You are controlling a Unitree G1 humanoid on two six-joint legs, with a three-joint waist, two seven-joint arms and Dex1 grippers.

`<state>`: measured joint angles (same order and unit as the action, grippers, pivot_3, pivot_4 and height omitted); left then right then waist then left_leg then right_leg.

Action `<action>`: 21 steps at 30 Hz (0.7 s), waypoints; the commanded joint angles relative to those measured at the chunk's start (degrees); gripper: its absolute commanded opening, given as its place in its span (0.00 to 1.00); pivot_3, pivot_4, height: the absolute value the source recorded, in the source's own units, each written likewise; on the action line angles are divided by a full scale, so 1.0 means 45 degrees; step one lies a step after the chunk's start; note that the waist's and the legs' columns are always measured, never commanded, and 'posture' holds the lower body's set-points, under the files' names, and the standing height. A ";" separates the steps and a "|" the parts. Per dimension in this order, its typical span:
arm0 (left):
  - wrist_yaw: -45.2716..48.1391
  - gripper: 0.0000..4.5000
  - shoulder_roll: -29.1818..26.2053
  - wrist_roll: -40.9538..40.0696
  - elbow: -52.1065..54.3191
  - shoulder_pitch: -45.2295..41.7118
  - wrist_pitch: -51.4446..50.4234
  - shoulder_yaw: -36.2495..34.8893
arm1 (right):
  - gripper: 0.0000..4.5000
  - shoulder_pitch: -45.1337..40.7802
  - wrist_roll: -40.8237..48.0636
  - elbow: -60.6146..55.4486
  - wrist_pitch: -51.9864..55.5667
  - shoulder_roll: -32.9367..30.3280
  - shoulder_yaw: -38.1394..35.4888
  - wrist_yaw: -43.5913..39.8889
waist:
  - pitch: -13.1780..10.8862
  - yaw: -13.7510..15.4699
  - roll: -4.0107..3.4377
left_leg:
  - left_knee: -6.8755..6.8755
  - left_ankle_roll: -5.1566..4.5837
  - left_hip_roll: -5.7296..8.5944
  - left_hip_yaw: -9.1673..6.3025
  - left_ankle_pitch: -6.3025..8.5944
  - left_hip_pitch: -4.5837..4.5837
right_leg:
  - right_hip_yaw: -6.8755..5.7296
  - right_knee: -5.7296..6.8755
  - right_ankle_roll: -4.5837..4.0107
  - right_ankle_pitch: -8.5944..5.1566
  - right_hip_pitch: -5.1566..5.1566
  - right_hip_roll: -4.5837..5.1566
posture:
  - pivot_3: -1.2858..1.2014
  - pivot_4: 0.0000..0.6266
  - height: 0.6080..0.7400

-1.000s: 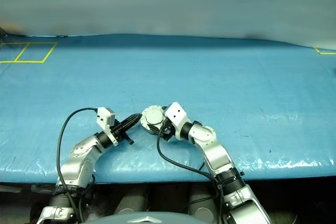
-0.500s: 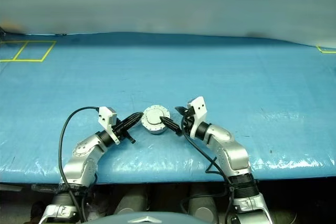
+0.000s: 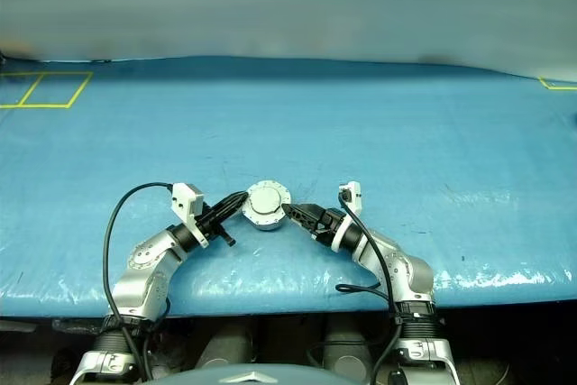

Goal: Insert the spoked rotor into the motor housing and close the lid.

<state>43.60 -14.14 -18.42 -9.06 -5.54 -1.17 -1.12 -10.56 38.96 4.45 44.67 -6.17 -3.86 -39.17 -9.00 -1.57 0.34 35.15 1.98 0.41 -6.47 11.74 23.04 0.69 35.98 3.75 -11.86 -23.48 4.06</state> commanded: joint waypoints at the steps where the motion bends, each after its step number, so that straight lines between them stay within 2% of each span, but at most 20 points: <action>1: -0.0003 0.00 -0.0012 0.0108 -0.0051 -0.0149 0.0135 0.0123 | 0.99 0.0073 0.0021 0.0641 0.0580 0.0226 0.0382 0.0087 | 0.0001 -0.0026 -0.0001 | 0.0000 0.0000 0.0000 0.0000 0.0000 -0.0001 | 0.0001 0.0001 0.0000 0.0000 0.0000 0.0000 | 0.52 0.24 1.00; 13: 0.0039 0.00 0.0032 0.0212 -0.0080 -0.0153 0.0232 0.0228 | 0.99 -0.0366 -0.0387 0.1826 0.1075 0.0746 0.0979 0.0222 | 0.0026 -0.0166 0.0025 | 0.0001 0.0000 -0.0010 0.0002 0.0000 -0.0045 | 0.0005 0.0012 -0.0001 0.0000 0.0029 -0.0011 | 0.52 0.24 1.00; 16: 0.0017 0.00 0.0048 0.0227 -0.0075 -0.0151 0.0247 0.0229 | 0.85 -0.0468 -0.0137 0.2065 0.1209 0.0924 0.0647 0.0305 | 0.0029 -0.0190 0.0028 | 0.0000 0.0000 -0.0017 0.0003 0.0000 -0.0059 | 0.0006 0.0014 -0.0002 0.0000 0.0040 -0.0020 | 0.52 0.24 1.00; 19: 0.0003 0.00 0.0051 0.0256 -0.0107 -0.0099 0.0258 0.0240 | 0.64 -0.0565 0.0392 0.2190 0.1374 0.1108 0.0102 0.0199 | 0.0028 -0.0188 0.0027 | -0.0006 0.0000 -0.0021 0.0002 0.0000 -0.0058 | 0.0007 0.0016 -0.0003 0.0000 0.0037 -0.0025 | 0.52 0.24 1.00; 20: -0.0009 0.00 0.0054 0.0279 -0.0110 -0.0075 0.0255 0.0257 | 0.64 -0.0580 0.0448 0.2218 0.1397 0.1143 0.0001 0.0255 | 0.0028 -0.0189 0.0027 | -0.0008 0.0000 -0.0021 0.0002 0.0001 -0.0056 | 0.0008 0.0016 -0.0004 0.0000 0.0035 -0.0025 | 0.52 0.24 1.00; 21: -0.0017 0.00 0.0063 0.0295 -0.0110 -0.0054 0.0263 0.0273 | 0.58 -0.0587 0.0482 0.2241 0.1427 0.1173 -0.0063 0.0284 | 0.0029 -0.0186 0.0029 | -0.0010 -0.0001 -0.0021 0.0002 0.0002 -0.0055 | 0.0009 0.0015 -0.0004 0.0000 0.0034 -0.0026 | 0.52 0.24 1.00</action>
<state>43.38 -14.12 -17.72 -9.33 -5.65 -0.66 -1.10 -14.48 40.76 12.15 48.49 -1.98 -5.02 -38.37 -8.87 -2.41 0.47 35.11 1.97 0.31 -6.47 11.76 22.79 0.73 36.05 3.74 -11.86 -23.32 3.94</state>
